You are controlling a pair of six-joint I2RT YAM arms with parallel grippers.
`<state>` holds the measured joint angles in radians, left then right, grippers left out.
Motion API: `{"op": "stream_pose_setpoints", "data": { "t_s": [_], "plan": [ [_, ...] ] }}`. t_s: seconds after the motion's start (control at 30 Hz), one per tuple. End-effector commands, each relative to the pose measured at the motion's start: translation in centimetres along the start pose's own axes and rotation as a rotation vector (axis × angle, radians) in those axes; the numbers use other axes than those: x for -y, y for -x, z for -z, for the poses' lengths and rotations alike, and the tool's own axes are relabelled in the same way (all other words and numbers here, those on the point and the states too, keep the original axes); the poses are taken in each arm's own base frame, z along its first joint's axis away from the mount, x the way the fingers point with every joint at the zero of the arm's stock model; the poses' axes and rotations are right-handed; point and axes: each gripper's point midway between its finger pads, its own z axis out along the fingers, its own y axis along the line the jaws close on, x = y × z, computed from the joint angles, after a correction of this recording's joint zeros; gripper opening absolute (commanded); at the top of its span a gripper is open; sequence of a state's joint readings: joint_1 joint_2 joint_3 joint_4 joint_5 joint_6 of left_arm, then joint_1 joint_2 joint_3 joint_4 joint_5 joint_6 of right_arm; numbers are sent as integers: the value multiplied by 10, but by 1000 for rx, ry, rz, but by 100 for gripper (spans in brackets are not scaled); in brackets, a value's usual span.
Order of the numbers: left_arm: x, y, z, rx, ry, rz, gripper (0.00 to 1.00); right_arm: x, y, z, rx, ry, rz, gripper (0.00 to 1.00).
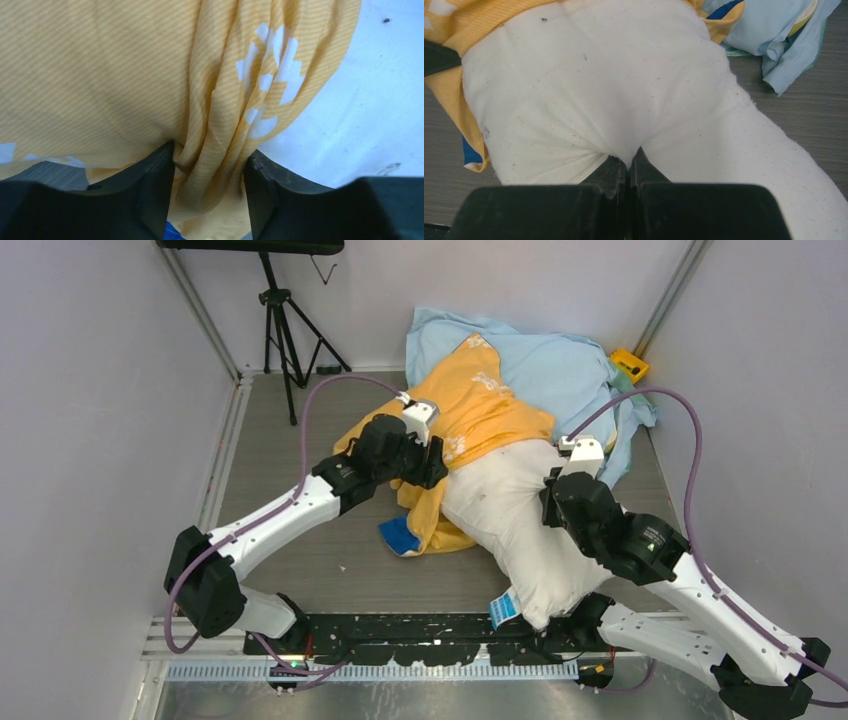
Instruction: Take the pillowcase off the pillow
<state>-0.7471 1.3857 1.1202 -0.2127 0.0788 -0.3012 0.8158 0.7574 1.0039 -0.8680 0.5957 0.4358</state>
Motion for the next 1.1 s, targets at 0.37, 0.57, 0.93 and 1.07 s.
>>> {"op": "stream_pose_setpoints", "data": {
  "t_s": [0.37,0.57,0.93,1.07],
  "plan": [
    [-156,40,84,176,502,242,0,61,49,30,276,-247,-225,0],
    [-171,46,150,347,627,268,0,73,58,37,311,-296,-201,0],
    [-169,-29,148,245,600,401,0,13,44,5,59,-135,28,4],
    [-141,-40,126,243,402,437,0,-43,21,-2,-108,129,93,71]
  ]
}}
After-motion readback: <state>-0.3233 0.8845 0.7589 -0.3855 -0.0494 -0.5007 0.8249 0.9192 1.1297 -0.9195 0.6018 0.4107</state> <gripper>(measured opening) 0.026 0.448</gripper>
